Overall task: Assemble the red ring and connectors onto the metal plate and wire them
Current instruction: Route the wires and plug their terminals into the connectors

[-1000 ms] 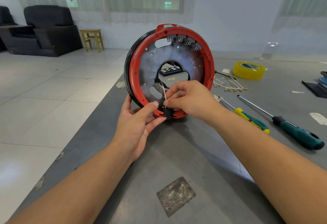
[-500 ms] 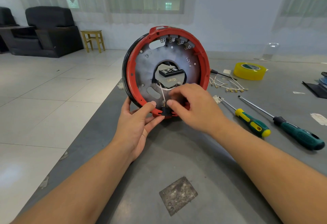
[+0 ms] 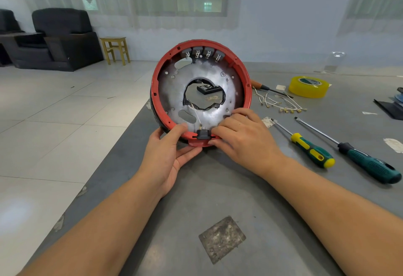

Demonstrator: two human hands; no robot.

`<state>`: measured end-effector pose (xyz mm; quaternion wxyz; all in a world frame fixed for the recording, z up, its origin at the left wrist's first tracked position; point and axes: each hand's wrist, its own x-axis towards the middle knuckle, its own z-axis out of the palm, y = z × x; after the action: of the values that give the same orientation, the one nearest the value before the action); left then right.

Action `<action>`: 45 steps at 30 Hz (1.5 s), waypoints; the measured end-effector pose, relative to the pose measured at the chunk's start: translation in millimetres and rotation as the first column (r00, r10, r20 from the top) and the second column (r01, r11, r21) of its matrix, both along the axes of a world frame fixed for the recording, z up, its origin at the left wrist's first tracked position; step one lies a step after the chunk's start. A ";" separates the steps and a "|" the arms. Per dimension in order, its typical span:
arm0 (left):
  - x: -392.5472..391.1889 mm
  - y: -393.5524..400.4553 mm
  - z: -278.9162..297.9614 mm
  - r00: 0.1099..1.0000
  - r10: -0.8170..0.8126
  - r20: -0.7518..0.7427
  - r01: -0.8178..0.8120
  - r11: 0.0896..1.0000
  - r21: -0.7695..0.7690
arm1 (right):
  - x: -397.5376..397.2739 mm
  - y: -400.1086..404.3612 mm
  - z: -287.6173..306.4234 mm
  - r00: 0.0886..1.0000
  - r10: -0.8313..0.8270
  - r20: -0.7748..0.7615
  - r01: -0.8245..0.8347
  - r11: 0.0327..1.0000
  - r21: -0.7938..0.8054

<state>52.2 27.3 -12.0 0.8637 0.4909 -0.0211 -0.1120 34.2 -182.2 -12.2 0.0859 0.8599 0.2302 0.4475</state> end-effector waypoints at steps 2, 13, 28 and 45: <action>1.0 1.2 -0.1 1.000 -0.022 -0.012 0.022 1.000 0.012 | -1.1 0.3 0.7 1.000 -0.002 0.007 0.003 1.000 -0.021; 0.5 4.7 1.3 0.990 -0.107 -0.090 0.094 0.986 -0.137 | -5.3 11.4 1.4 0.996 0.004 0.090 0.007 0.992 -0.124; 7.7 2.9 -8.5 0.998 0.055 -0.037 -0.059 0.991 -0.124 | -7.6 15.1 0.2 0.995 0.092 -0.043 -0.095 0.993 -0.070; 15.6 6.0 -9.7 0.994 0.109 0.005 -0.107 0.988 -0.113 | 8.2 -40.2 -2.5 0.960 -0.054 -0.276 0.244 0.650 0.720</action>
<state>67.7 33.3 -21.7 0.8947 0.4425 -0.0058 -0.0609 42.4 -222.4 -14.7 -0.2649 0.8807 -0.0371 0.3909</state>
